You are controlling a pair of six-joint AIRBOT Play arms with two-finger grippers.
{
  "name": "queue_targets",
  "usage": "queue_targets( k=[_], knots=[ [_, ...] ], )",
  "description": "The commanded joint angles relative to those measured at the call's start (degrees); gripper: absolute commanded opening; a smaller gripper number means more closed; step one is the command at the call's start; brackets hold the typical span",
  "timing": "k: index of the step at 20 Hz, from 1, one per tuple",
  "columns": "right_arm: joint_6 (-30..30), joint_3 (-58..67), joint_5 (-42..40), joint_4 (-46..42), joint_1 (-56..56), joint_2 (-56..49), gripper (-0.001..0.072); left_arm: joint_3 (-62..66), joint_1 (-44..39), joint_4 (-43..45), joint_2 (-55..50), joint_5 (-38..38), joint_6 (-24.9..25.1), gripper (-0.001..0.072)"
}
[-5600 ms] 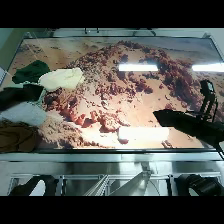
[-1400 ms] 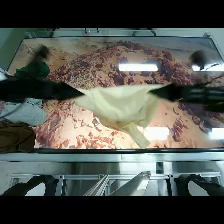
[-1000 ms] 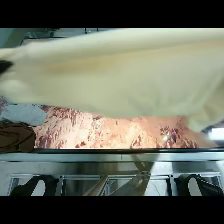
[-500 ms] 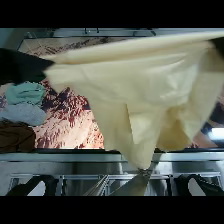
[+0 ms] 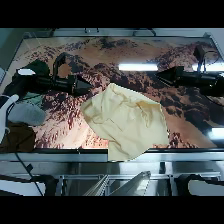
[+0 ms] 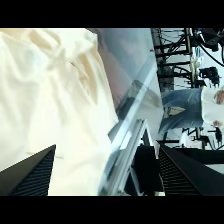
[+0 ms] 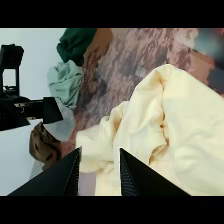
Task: Fold the shirts.
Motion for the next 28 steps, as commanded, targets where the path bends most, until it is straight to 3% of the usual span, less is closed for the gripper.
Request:
queue_targets(
  k=[1,2,4,7,9,12,19,20,21,22,23,25,28],
  knots=[
    [2.38,1.33,2.86,-11.47,-6.56,-0.31,0.0382,8.72,1.86,0.48,-4.28,-1.79,-3.10,0.0720],
    [6.67,1.07,3.87,-19.34,-8.11,0.42,0.0437,10.49,2.78,0.85,-4.28,-2.97,-4.50,0.0719],
    [13.92,-2.32,4.15,-32.41,-9.92,1.60,0.0437,12.74,3.82,5.55,-4.28,-4.20,-8.22,0.0716],
    [20.96,-11.52,3.74,-42.01,-11.43,2.91,0.0436,13.00,2.27,20.48,-4.31,-4.11,-12.57,0.0716],
    [22.53,-18.88,0.81,-43.30,-11.45,4.33,0.0436,11.41,-0.17,26.47,-4.31,-3.91,-12.57,0.0715],
    [22.43,-27.89,-4.70,-43.15,-11.37,5.38,0.0436,8.68,-3.63,26.91,-5.90,-3.58,-12.48,0.0715],
    [14.43,-34.42,-5.31,-32.92,-9.49,5.38,0.0409,13.75,-10.54,29.09,-14.93,-6.05,-12.63,0.0714],
    [13.44,-34.42,-5.03,-31.63,-8.22,5.38,0.0187,15.02,-11.15,29.88,-15.89,-6.08,-12.94,0.0683],
    [12.57,-34.38,-4.83,-29.66,-7.06,5.38,0.0028,16.44,-11.56,29.97,-16.83,-6.73,-12.98,0.0547],
    [10.99,-34.12,-4.44,-27.30,-6.16,5.38,0.0020,17.94,-11.76,29.92,-17.55,-8.15,-12.96,0.0236],
    [9.84,-33.31,-4.20,-25.66,-5.75,5.40,0.0020,19.74,-11.72,29.88,-18.12,-10.27,-12.72,0.0017],
    [9.79,-28.48,-4.81,-26.40,-5.66,5.38,0.0019,22.29,-10.75,29.97,-17.70,-12.48,-12.72,0.0018],
    [17.51,-13.46,-9.40,-35.95,-5.64,3.48,0.0019,18.36,-7.06,29.99,-12.24,-13.40,-13.40,0.0018]
  ],
)
